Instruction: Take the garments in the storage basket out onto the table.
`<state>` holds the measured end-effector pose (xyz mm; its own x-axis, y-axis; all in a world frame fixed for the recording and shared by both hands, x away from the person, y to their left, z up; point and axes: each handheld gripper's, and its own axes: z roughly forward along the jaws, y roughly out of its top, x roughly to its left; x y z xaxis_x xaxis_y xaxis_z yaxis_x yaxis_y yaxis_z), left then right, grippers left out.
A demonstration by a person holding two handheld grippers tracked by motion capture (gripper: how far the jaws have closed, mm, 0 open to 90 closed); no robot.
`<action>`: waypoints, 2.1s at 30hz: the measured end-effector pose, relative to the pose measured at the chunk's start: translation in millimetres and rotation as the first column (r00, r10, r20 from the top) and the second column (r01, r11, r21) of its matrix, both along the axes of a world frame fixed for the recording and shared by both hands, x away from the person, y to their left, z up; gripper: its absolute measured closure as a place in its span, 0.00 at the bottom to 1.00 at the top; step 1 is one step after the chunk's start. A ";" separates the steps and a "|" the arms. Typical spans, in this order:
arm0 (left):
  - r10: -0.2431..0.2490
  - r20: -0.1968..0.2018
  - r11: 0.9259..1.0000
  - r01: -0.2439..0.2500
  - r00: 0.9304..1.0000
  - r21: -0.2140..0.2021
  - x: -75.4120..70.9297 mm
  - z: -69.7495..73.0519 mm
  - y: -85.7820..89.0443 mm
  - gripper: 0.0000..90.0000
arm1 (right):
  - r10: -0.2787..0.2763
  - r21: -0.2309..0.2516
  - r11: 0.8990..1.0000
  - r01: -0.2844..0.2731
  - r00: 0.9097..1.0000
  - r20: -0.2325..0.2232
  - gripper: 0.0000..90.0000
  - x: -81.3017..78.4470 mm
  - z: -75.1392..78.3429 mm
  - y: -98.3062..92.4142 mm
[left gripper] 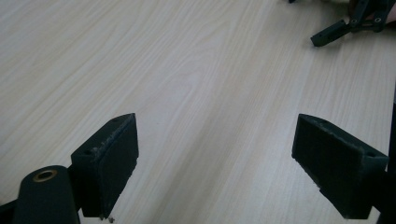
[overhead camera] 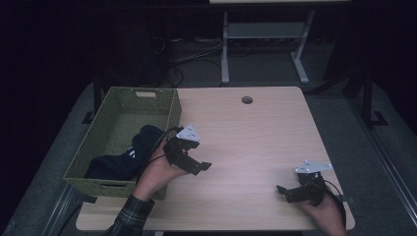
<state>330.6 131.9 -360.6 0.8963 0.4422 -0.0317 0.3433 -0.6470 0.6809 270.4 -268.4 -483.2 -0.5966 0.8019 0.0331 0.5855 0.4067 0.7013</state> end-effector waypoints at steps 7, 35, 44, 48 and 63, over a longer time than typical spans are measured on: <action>0.022 0.013 1.000 -0.022 1.000 -0.006 1.1 6.8 9.9 0.16 | 0.000 0.000 1.000 0.000 1.000 0.001 0.00 0.1 -0.1 0.0; 0.148 0.051 0.988 -0.147 0.988 -0.037 -1.7 30.4 66.0 0.16 | -0.003 0.001 1.000 0.003 1.000 0.001 0.00 0.0 -0.1 0.2; 0.191 0.055 0.982 -0.190 0.980 -0.024 -2.1 33.9 84.9 0.16 | -0.001 0.000 1.000 0.001 1.000 0.000 0.00 0.0 -0.1 0.0; 0.209 0.058 0.978 -0.208 0.976 -0.028 -2.5 35.9 91.5 0.16 | -0.001 0.000 1.000 0.001 1.000 0.001 0.00 0.0 -0.1 0.0; 0.304 0.077 0.953 -0.303 0.950 -0.024 -5.5 43.6 128.7 0.16 | 0.000 0.000 1.000 0.000 1.000 -0.001 0.00 -0.1 0.0 0.0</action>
<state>325.1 260.7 -317.0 0.7197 0.6937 0.0268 0.4671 -0.5125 0.7205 270.3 -268.4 -483.1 -0.5963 0.8021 0.0334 0.5860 0.4065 0.7010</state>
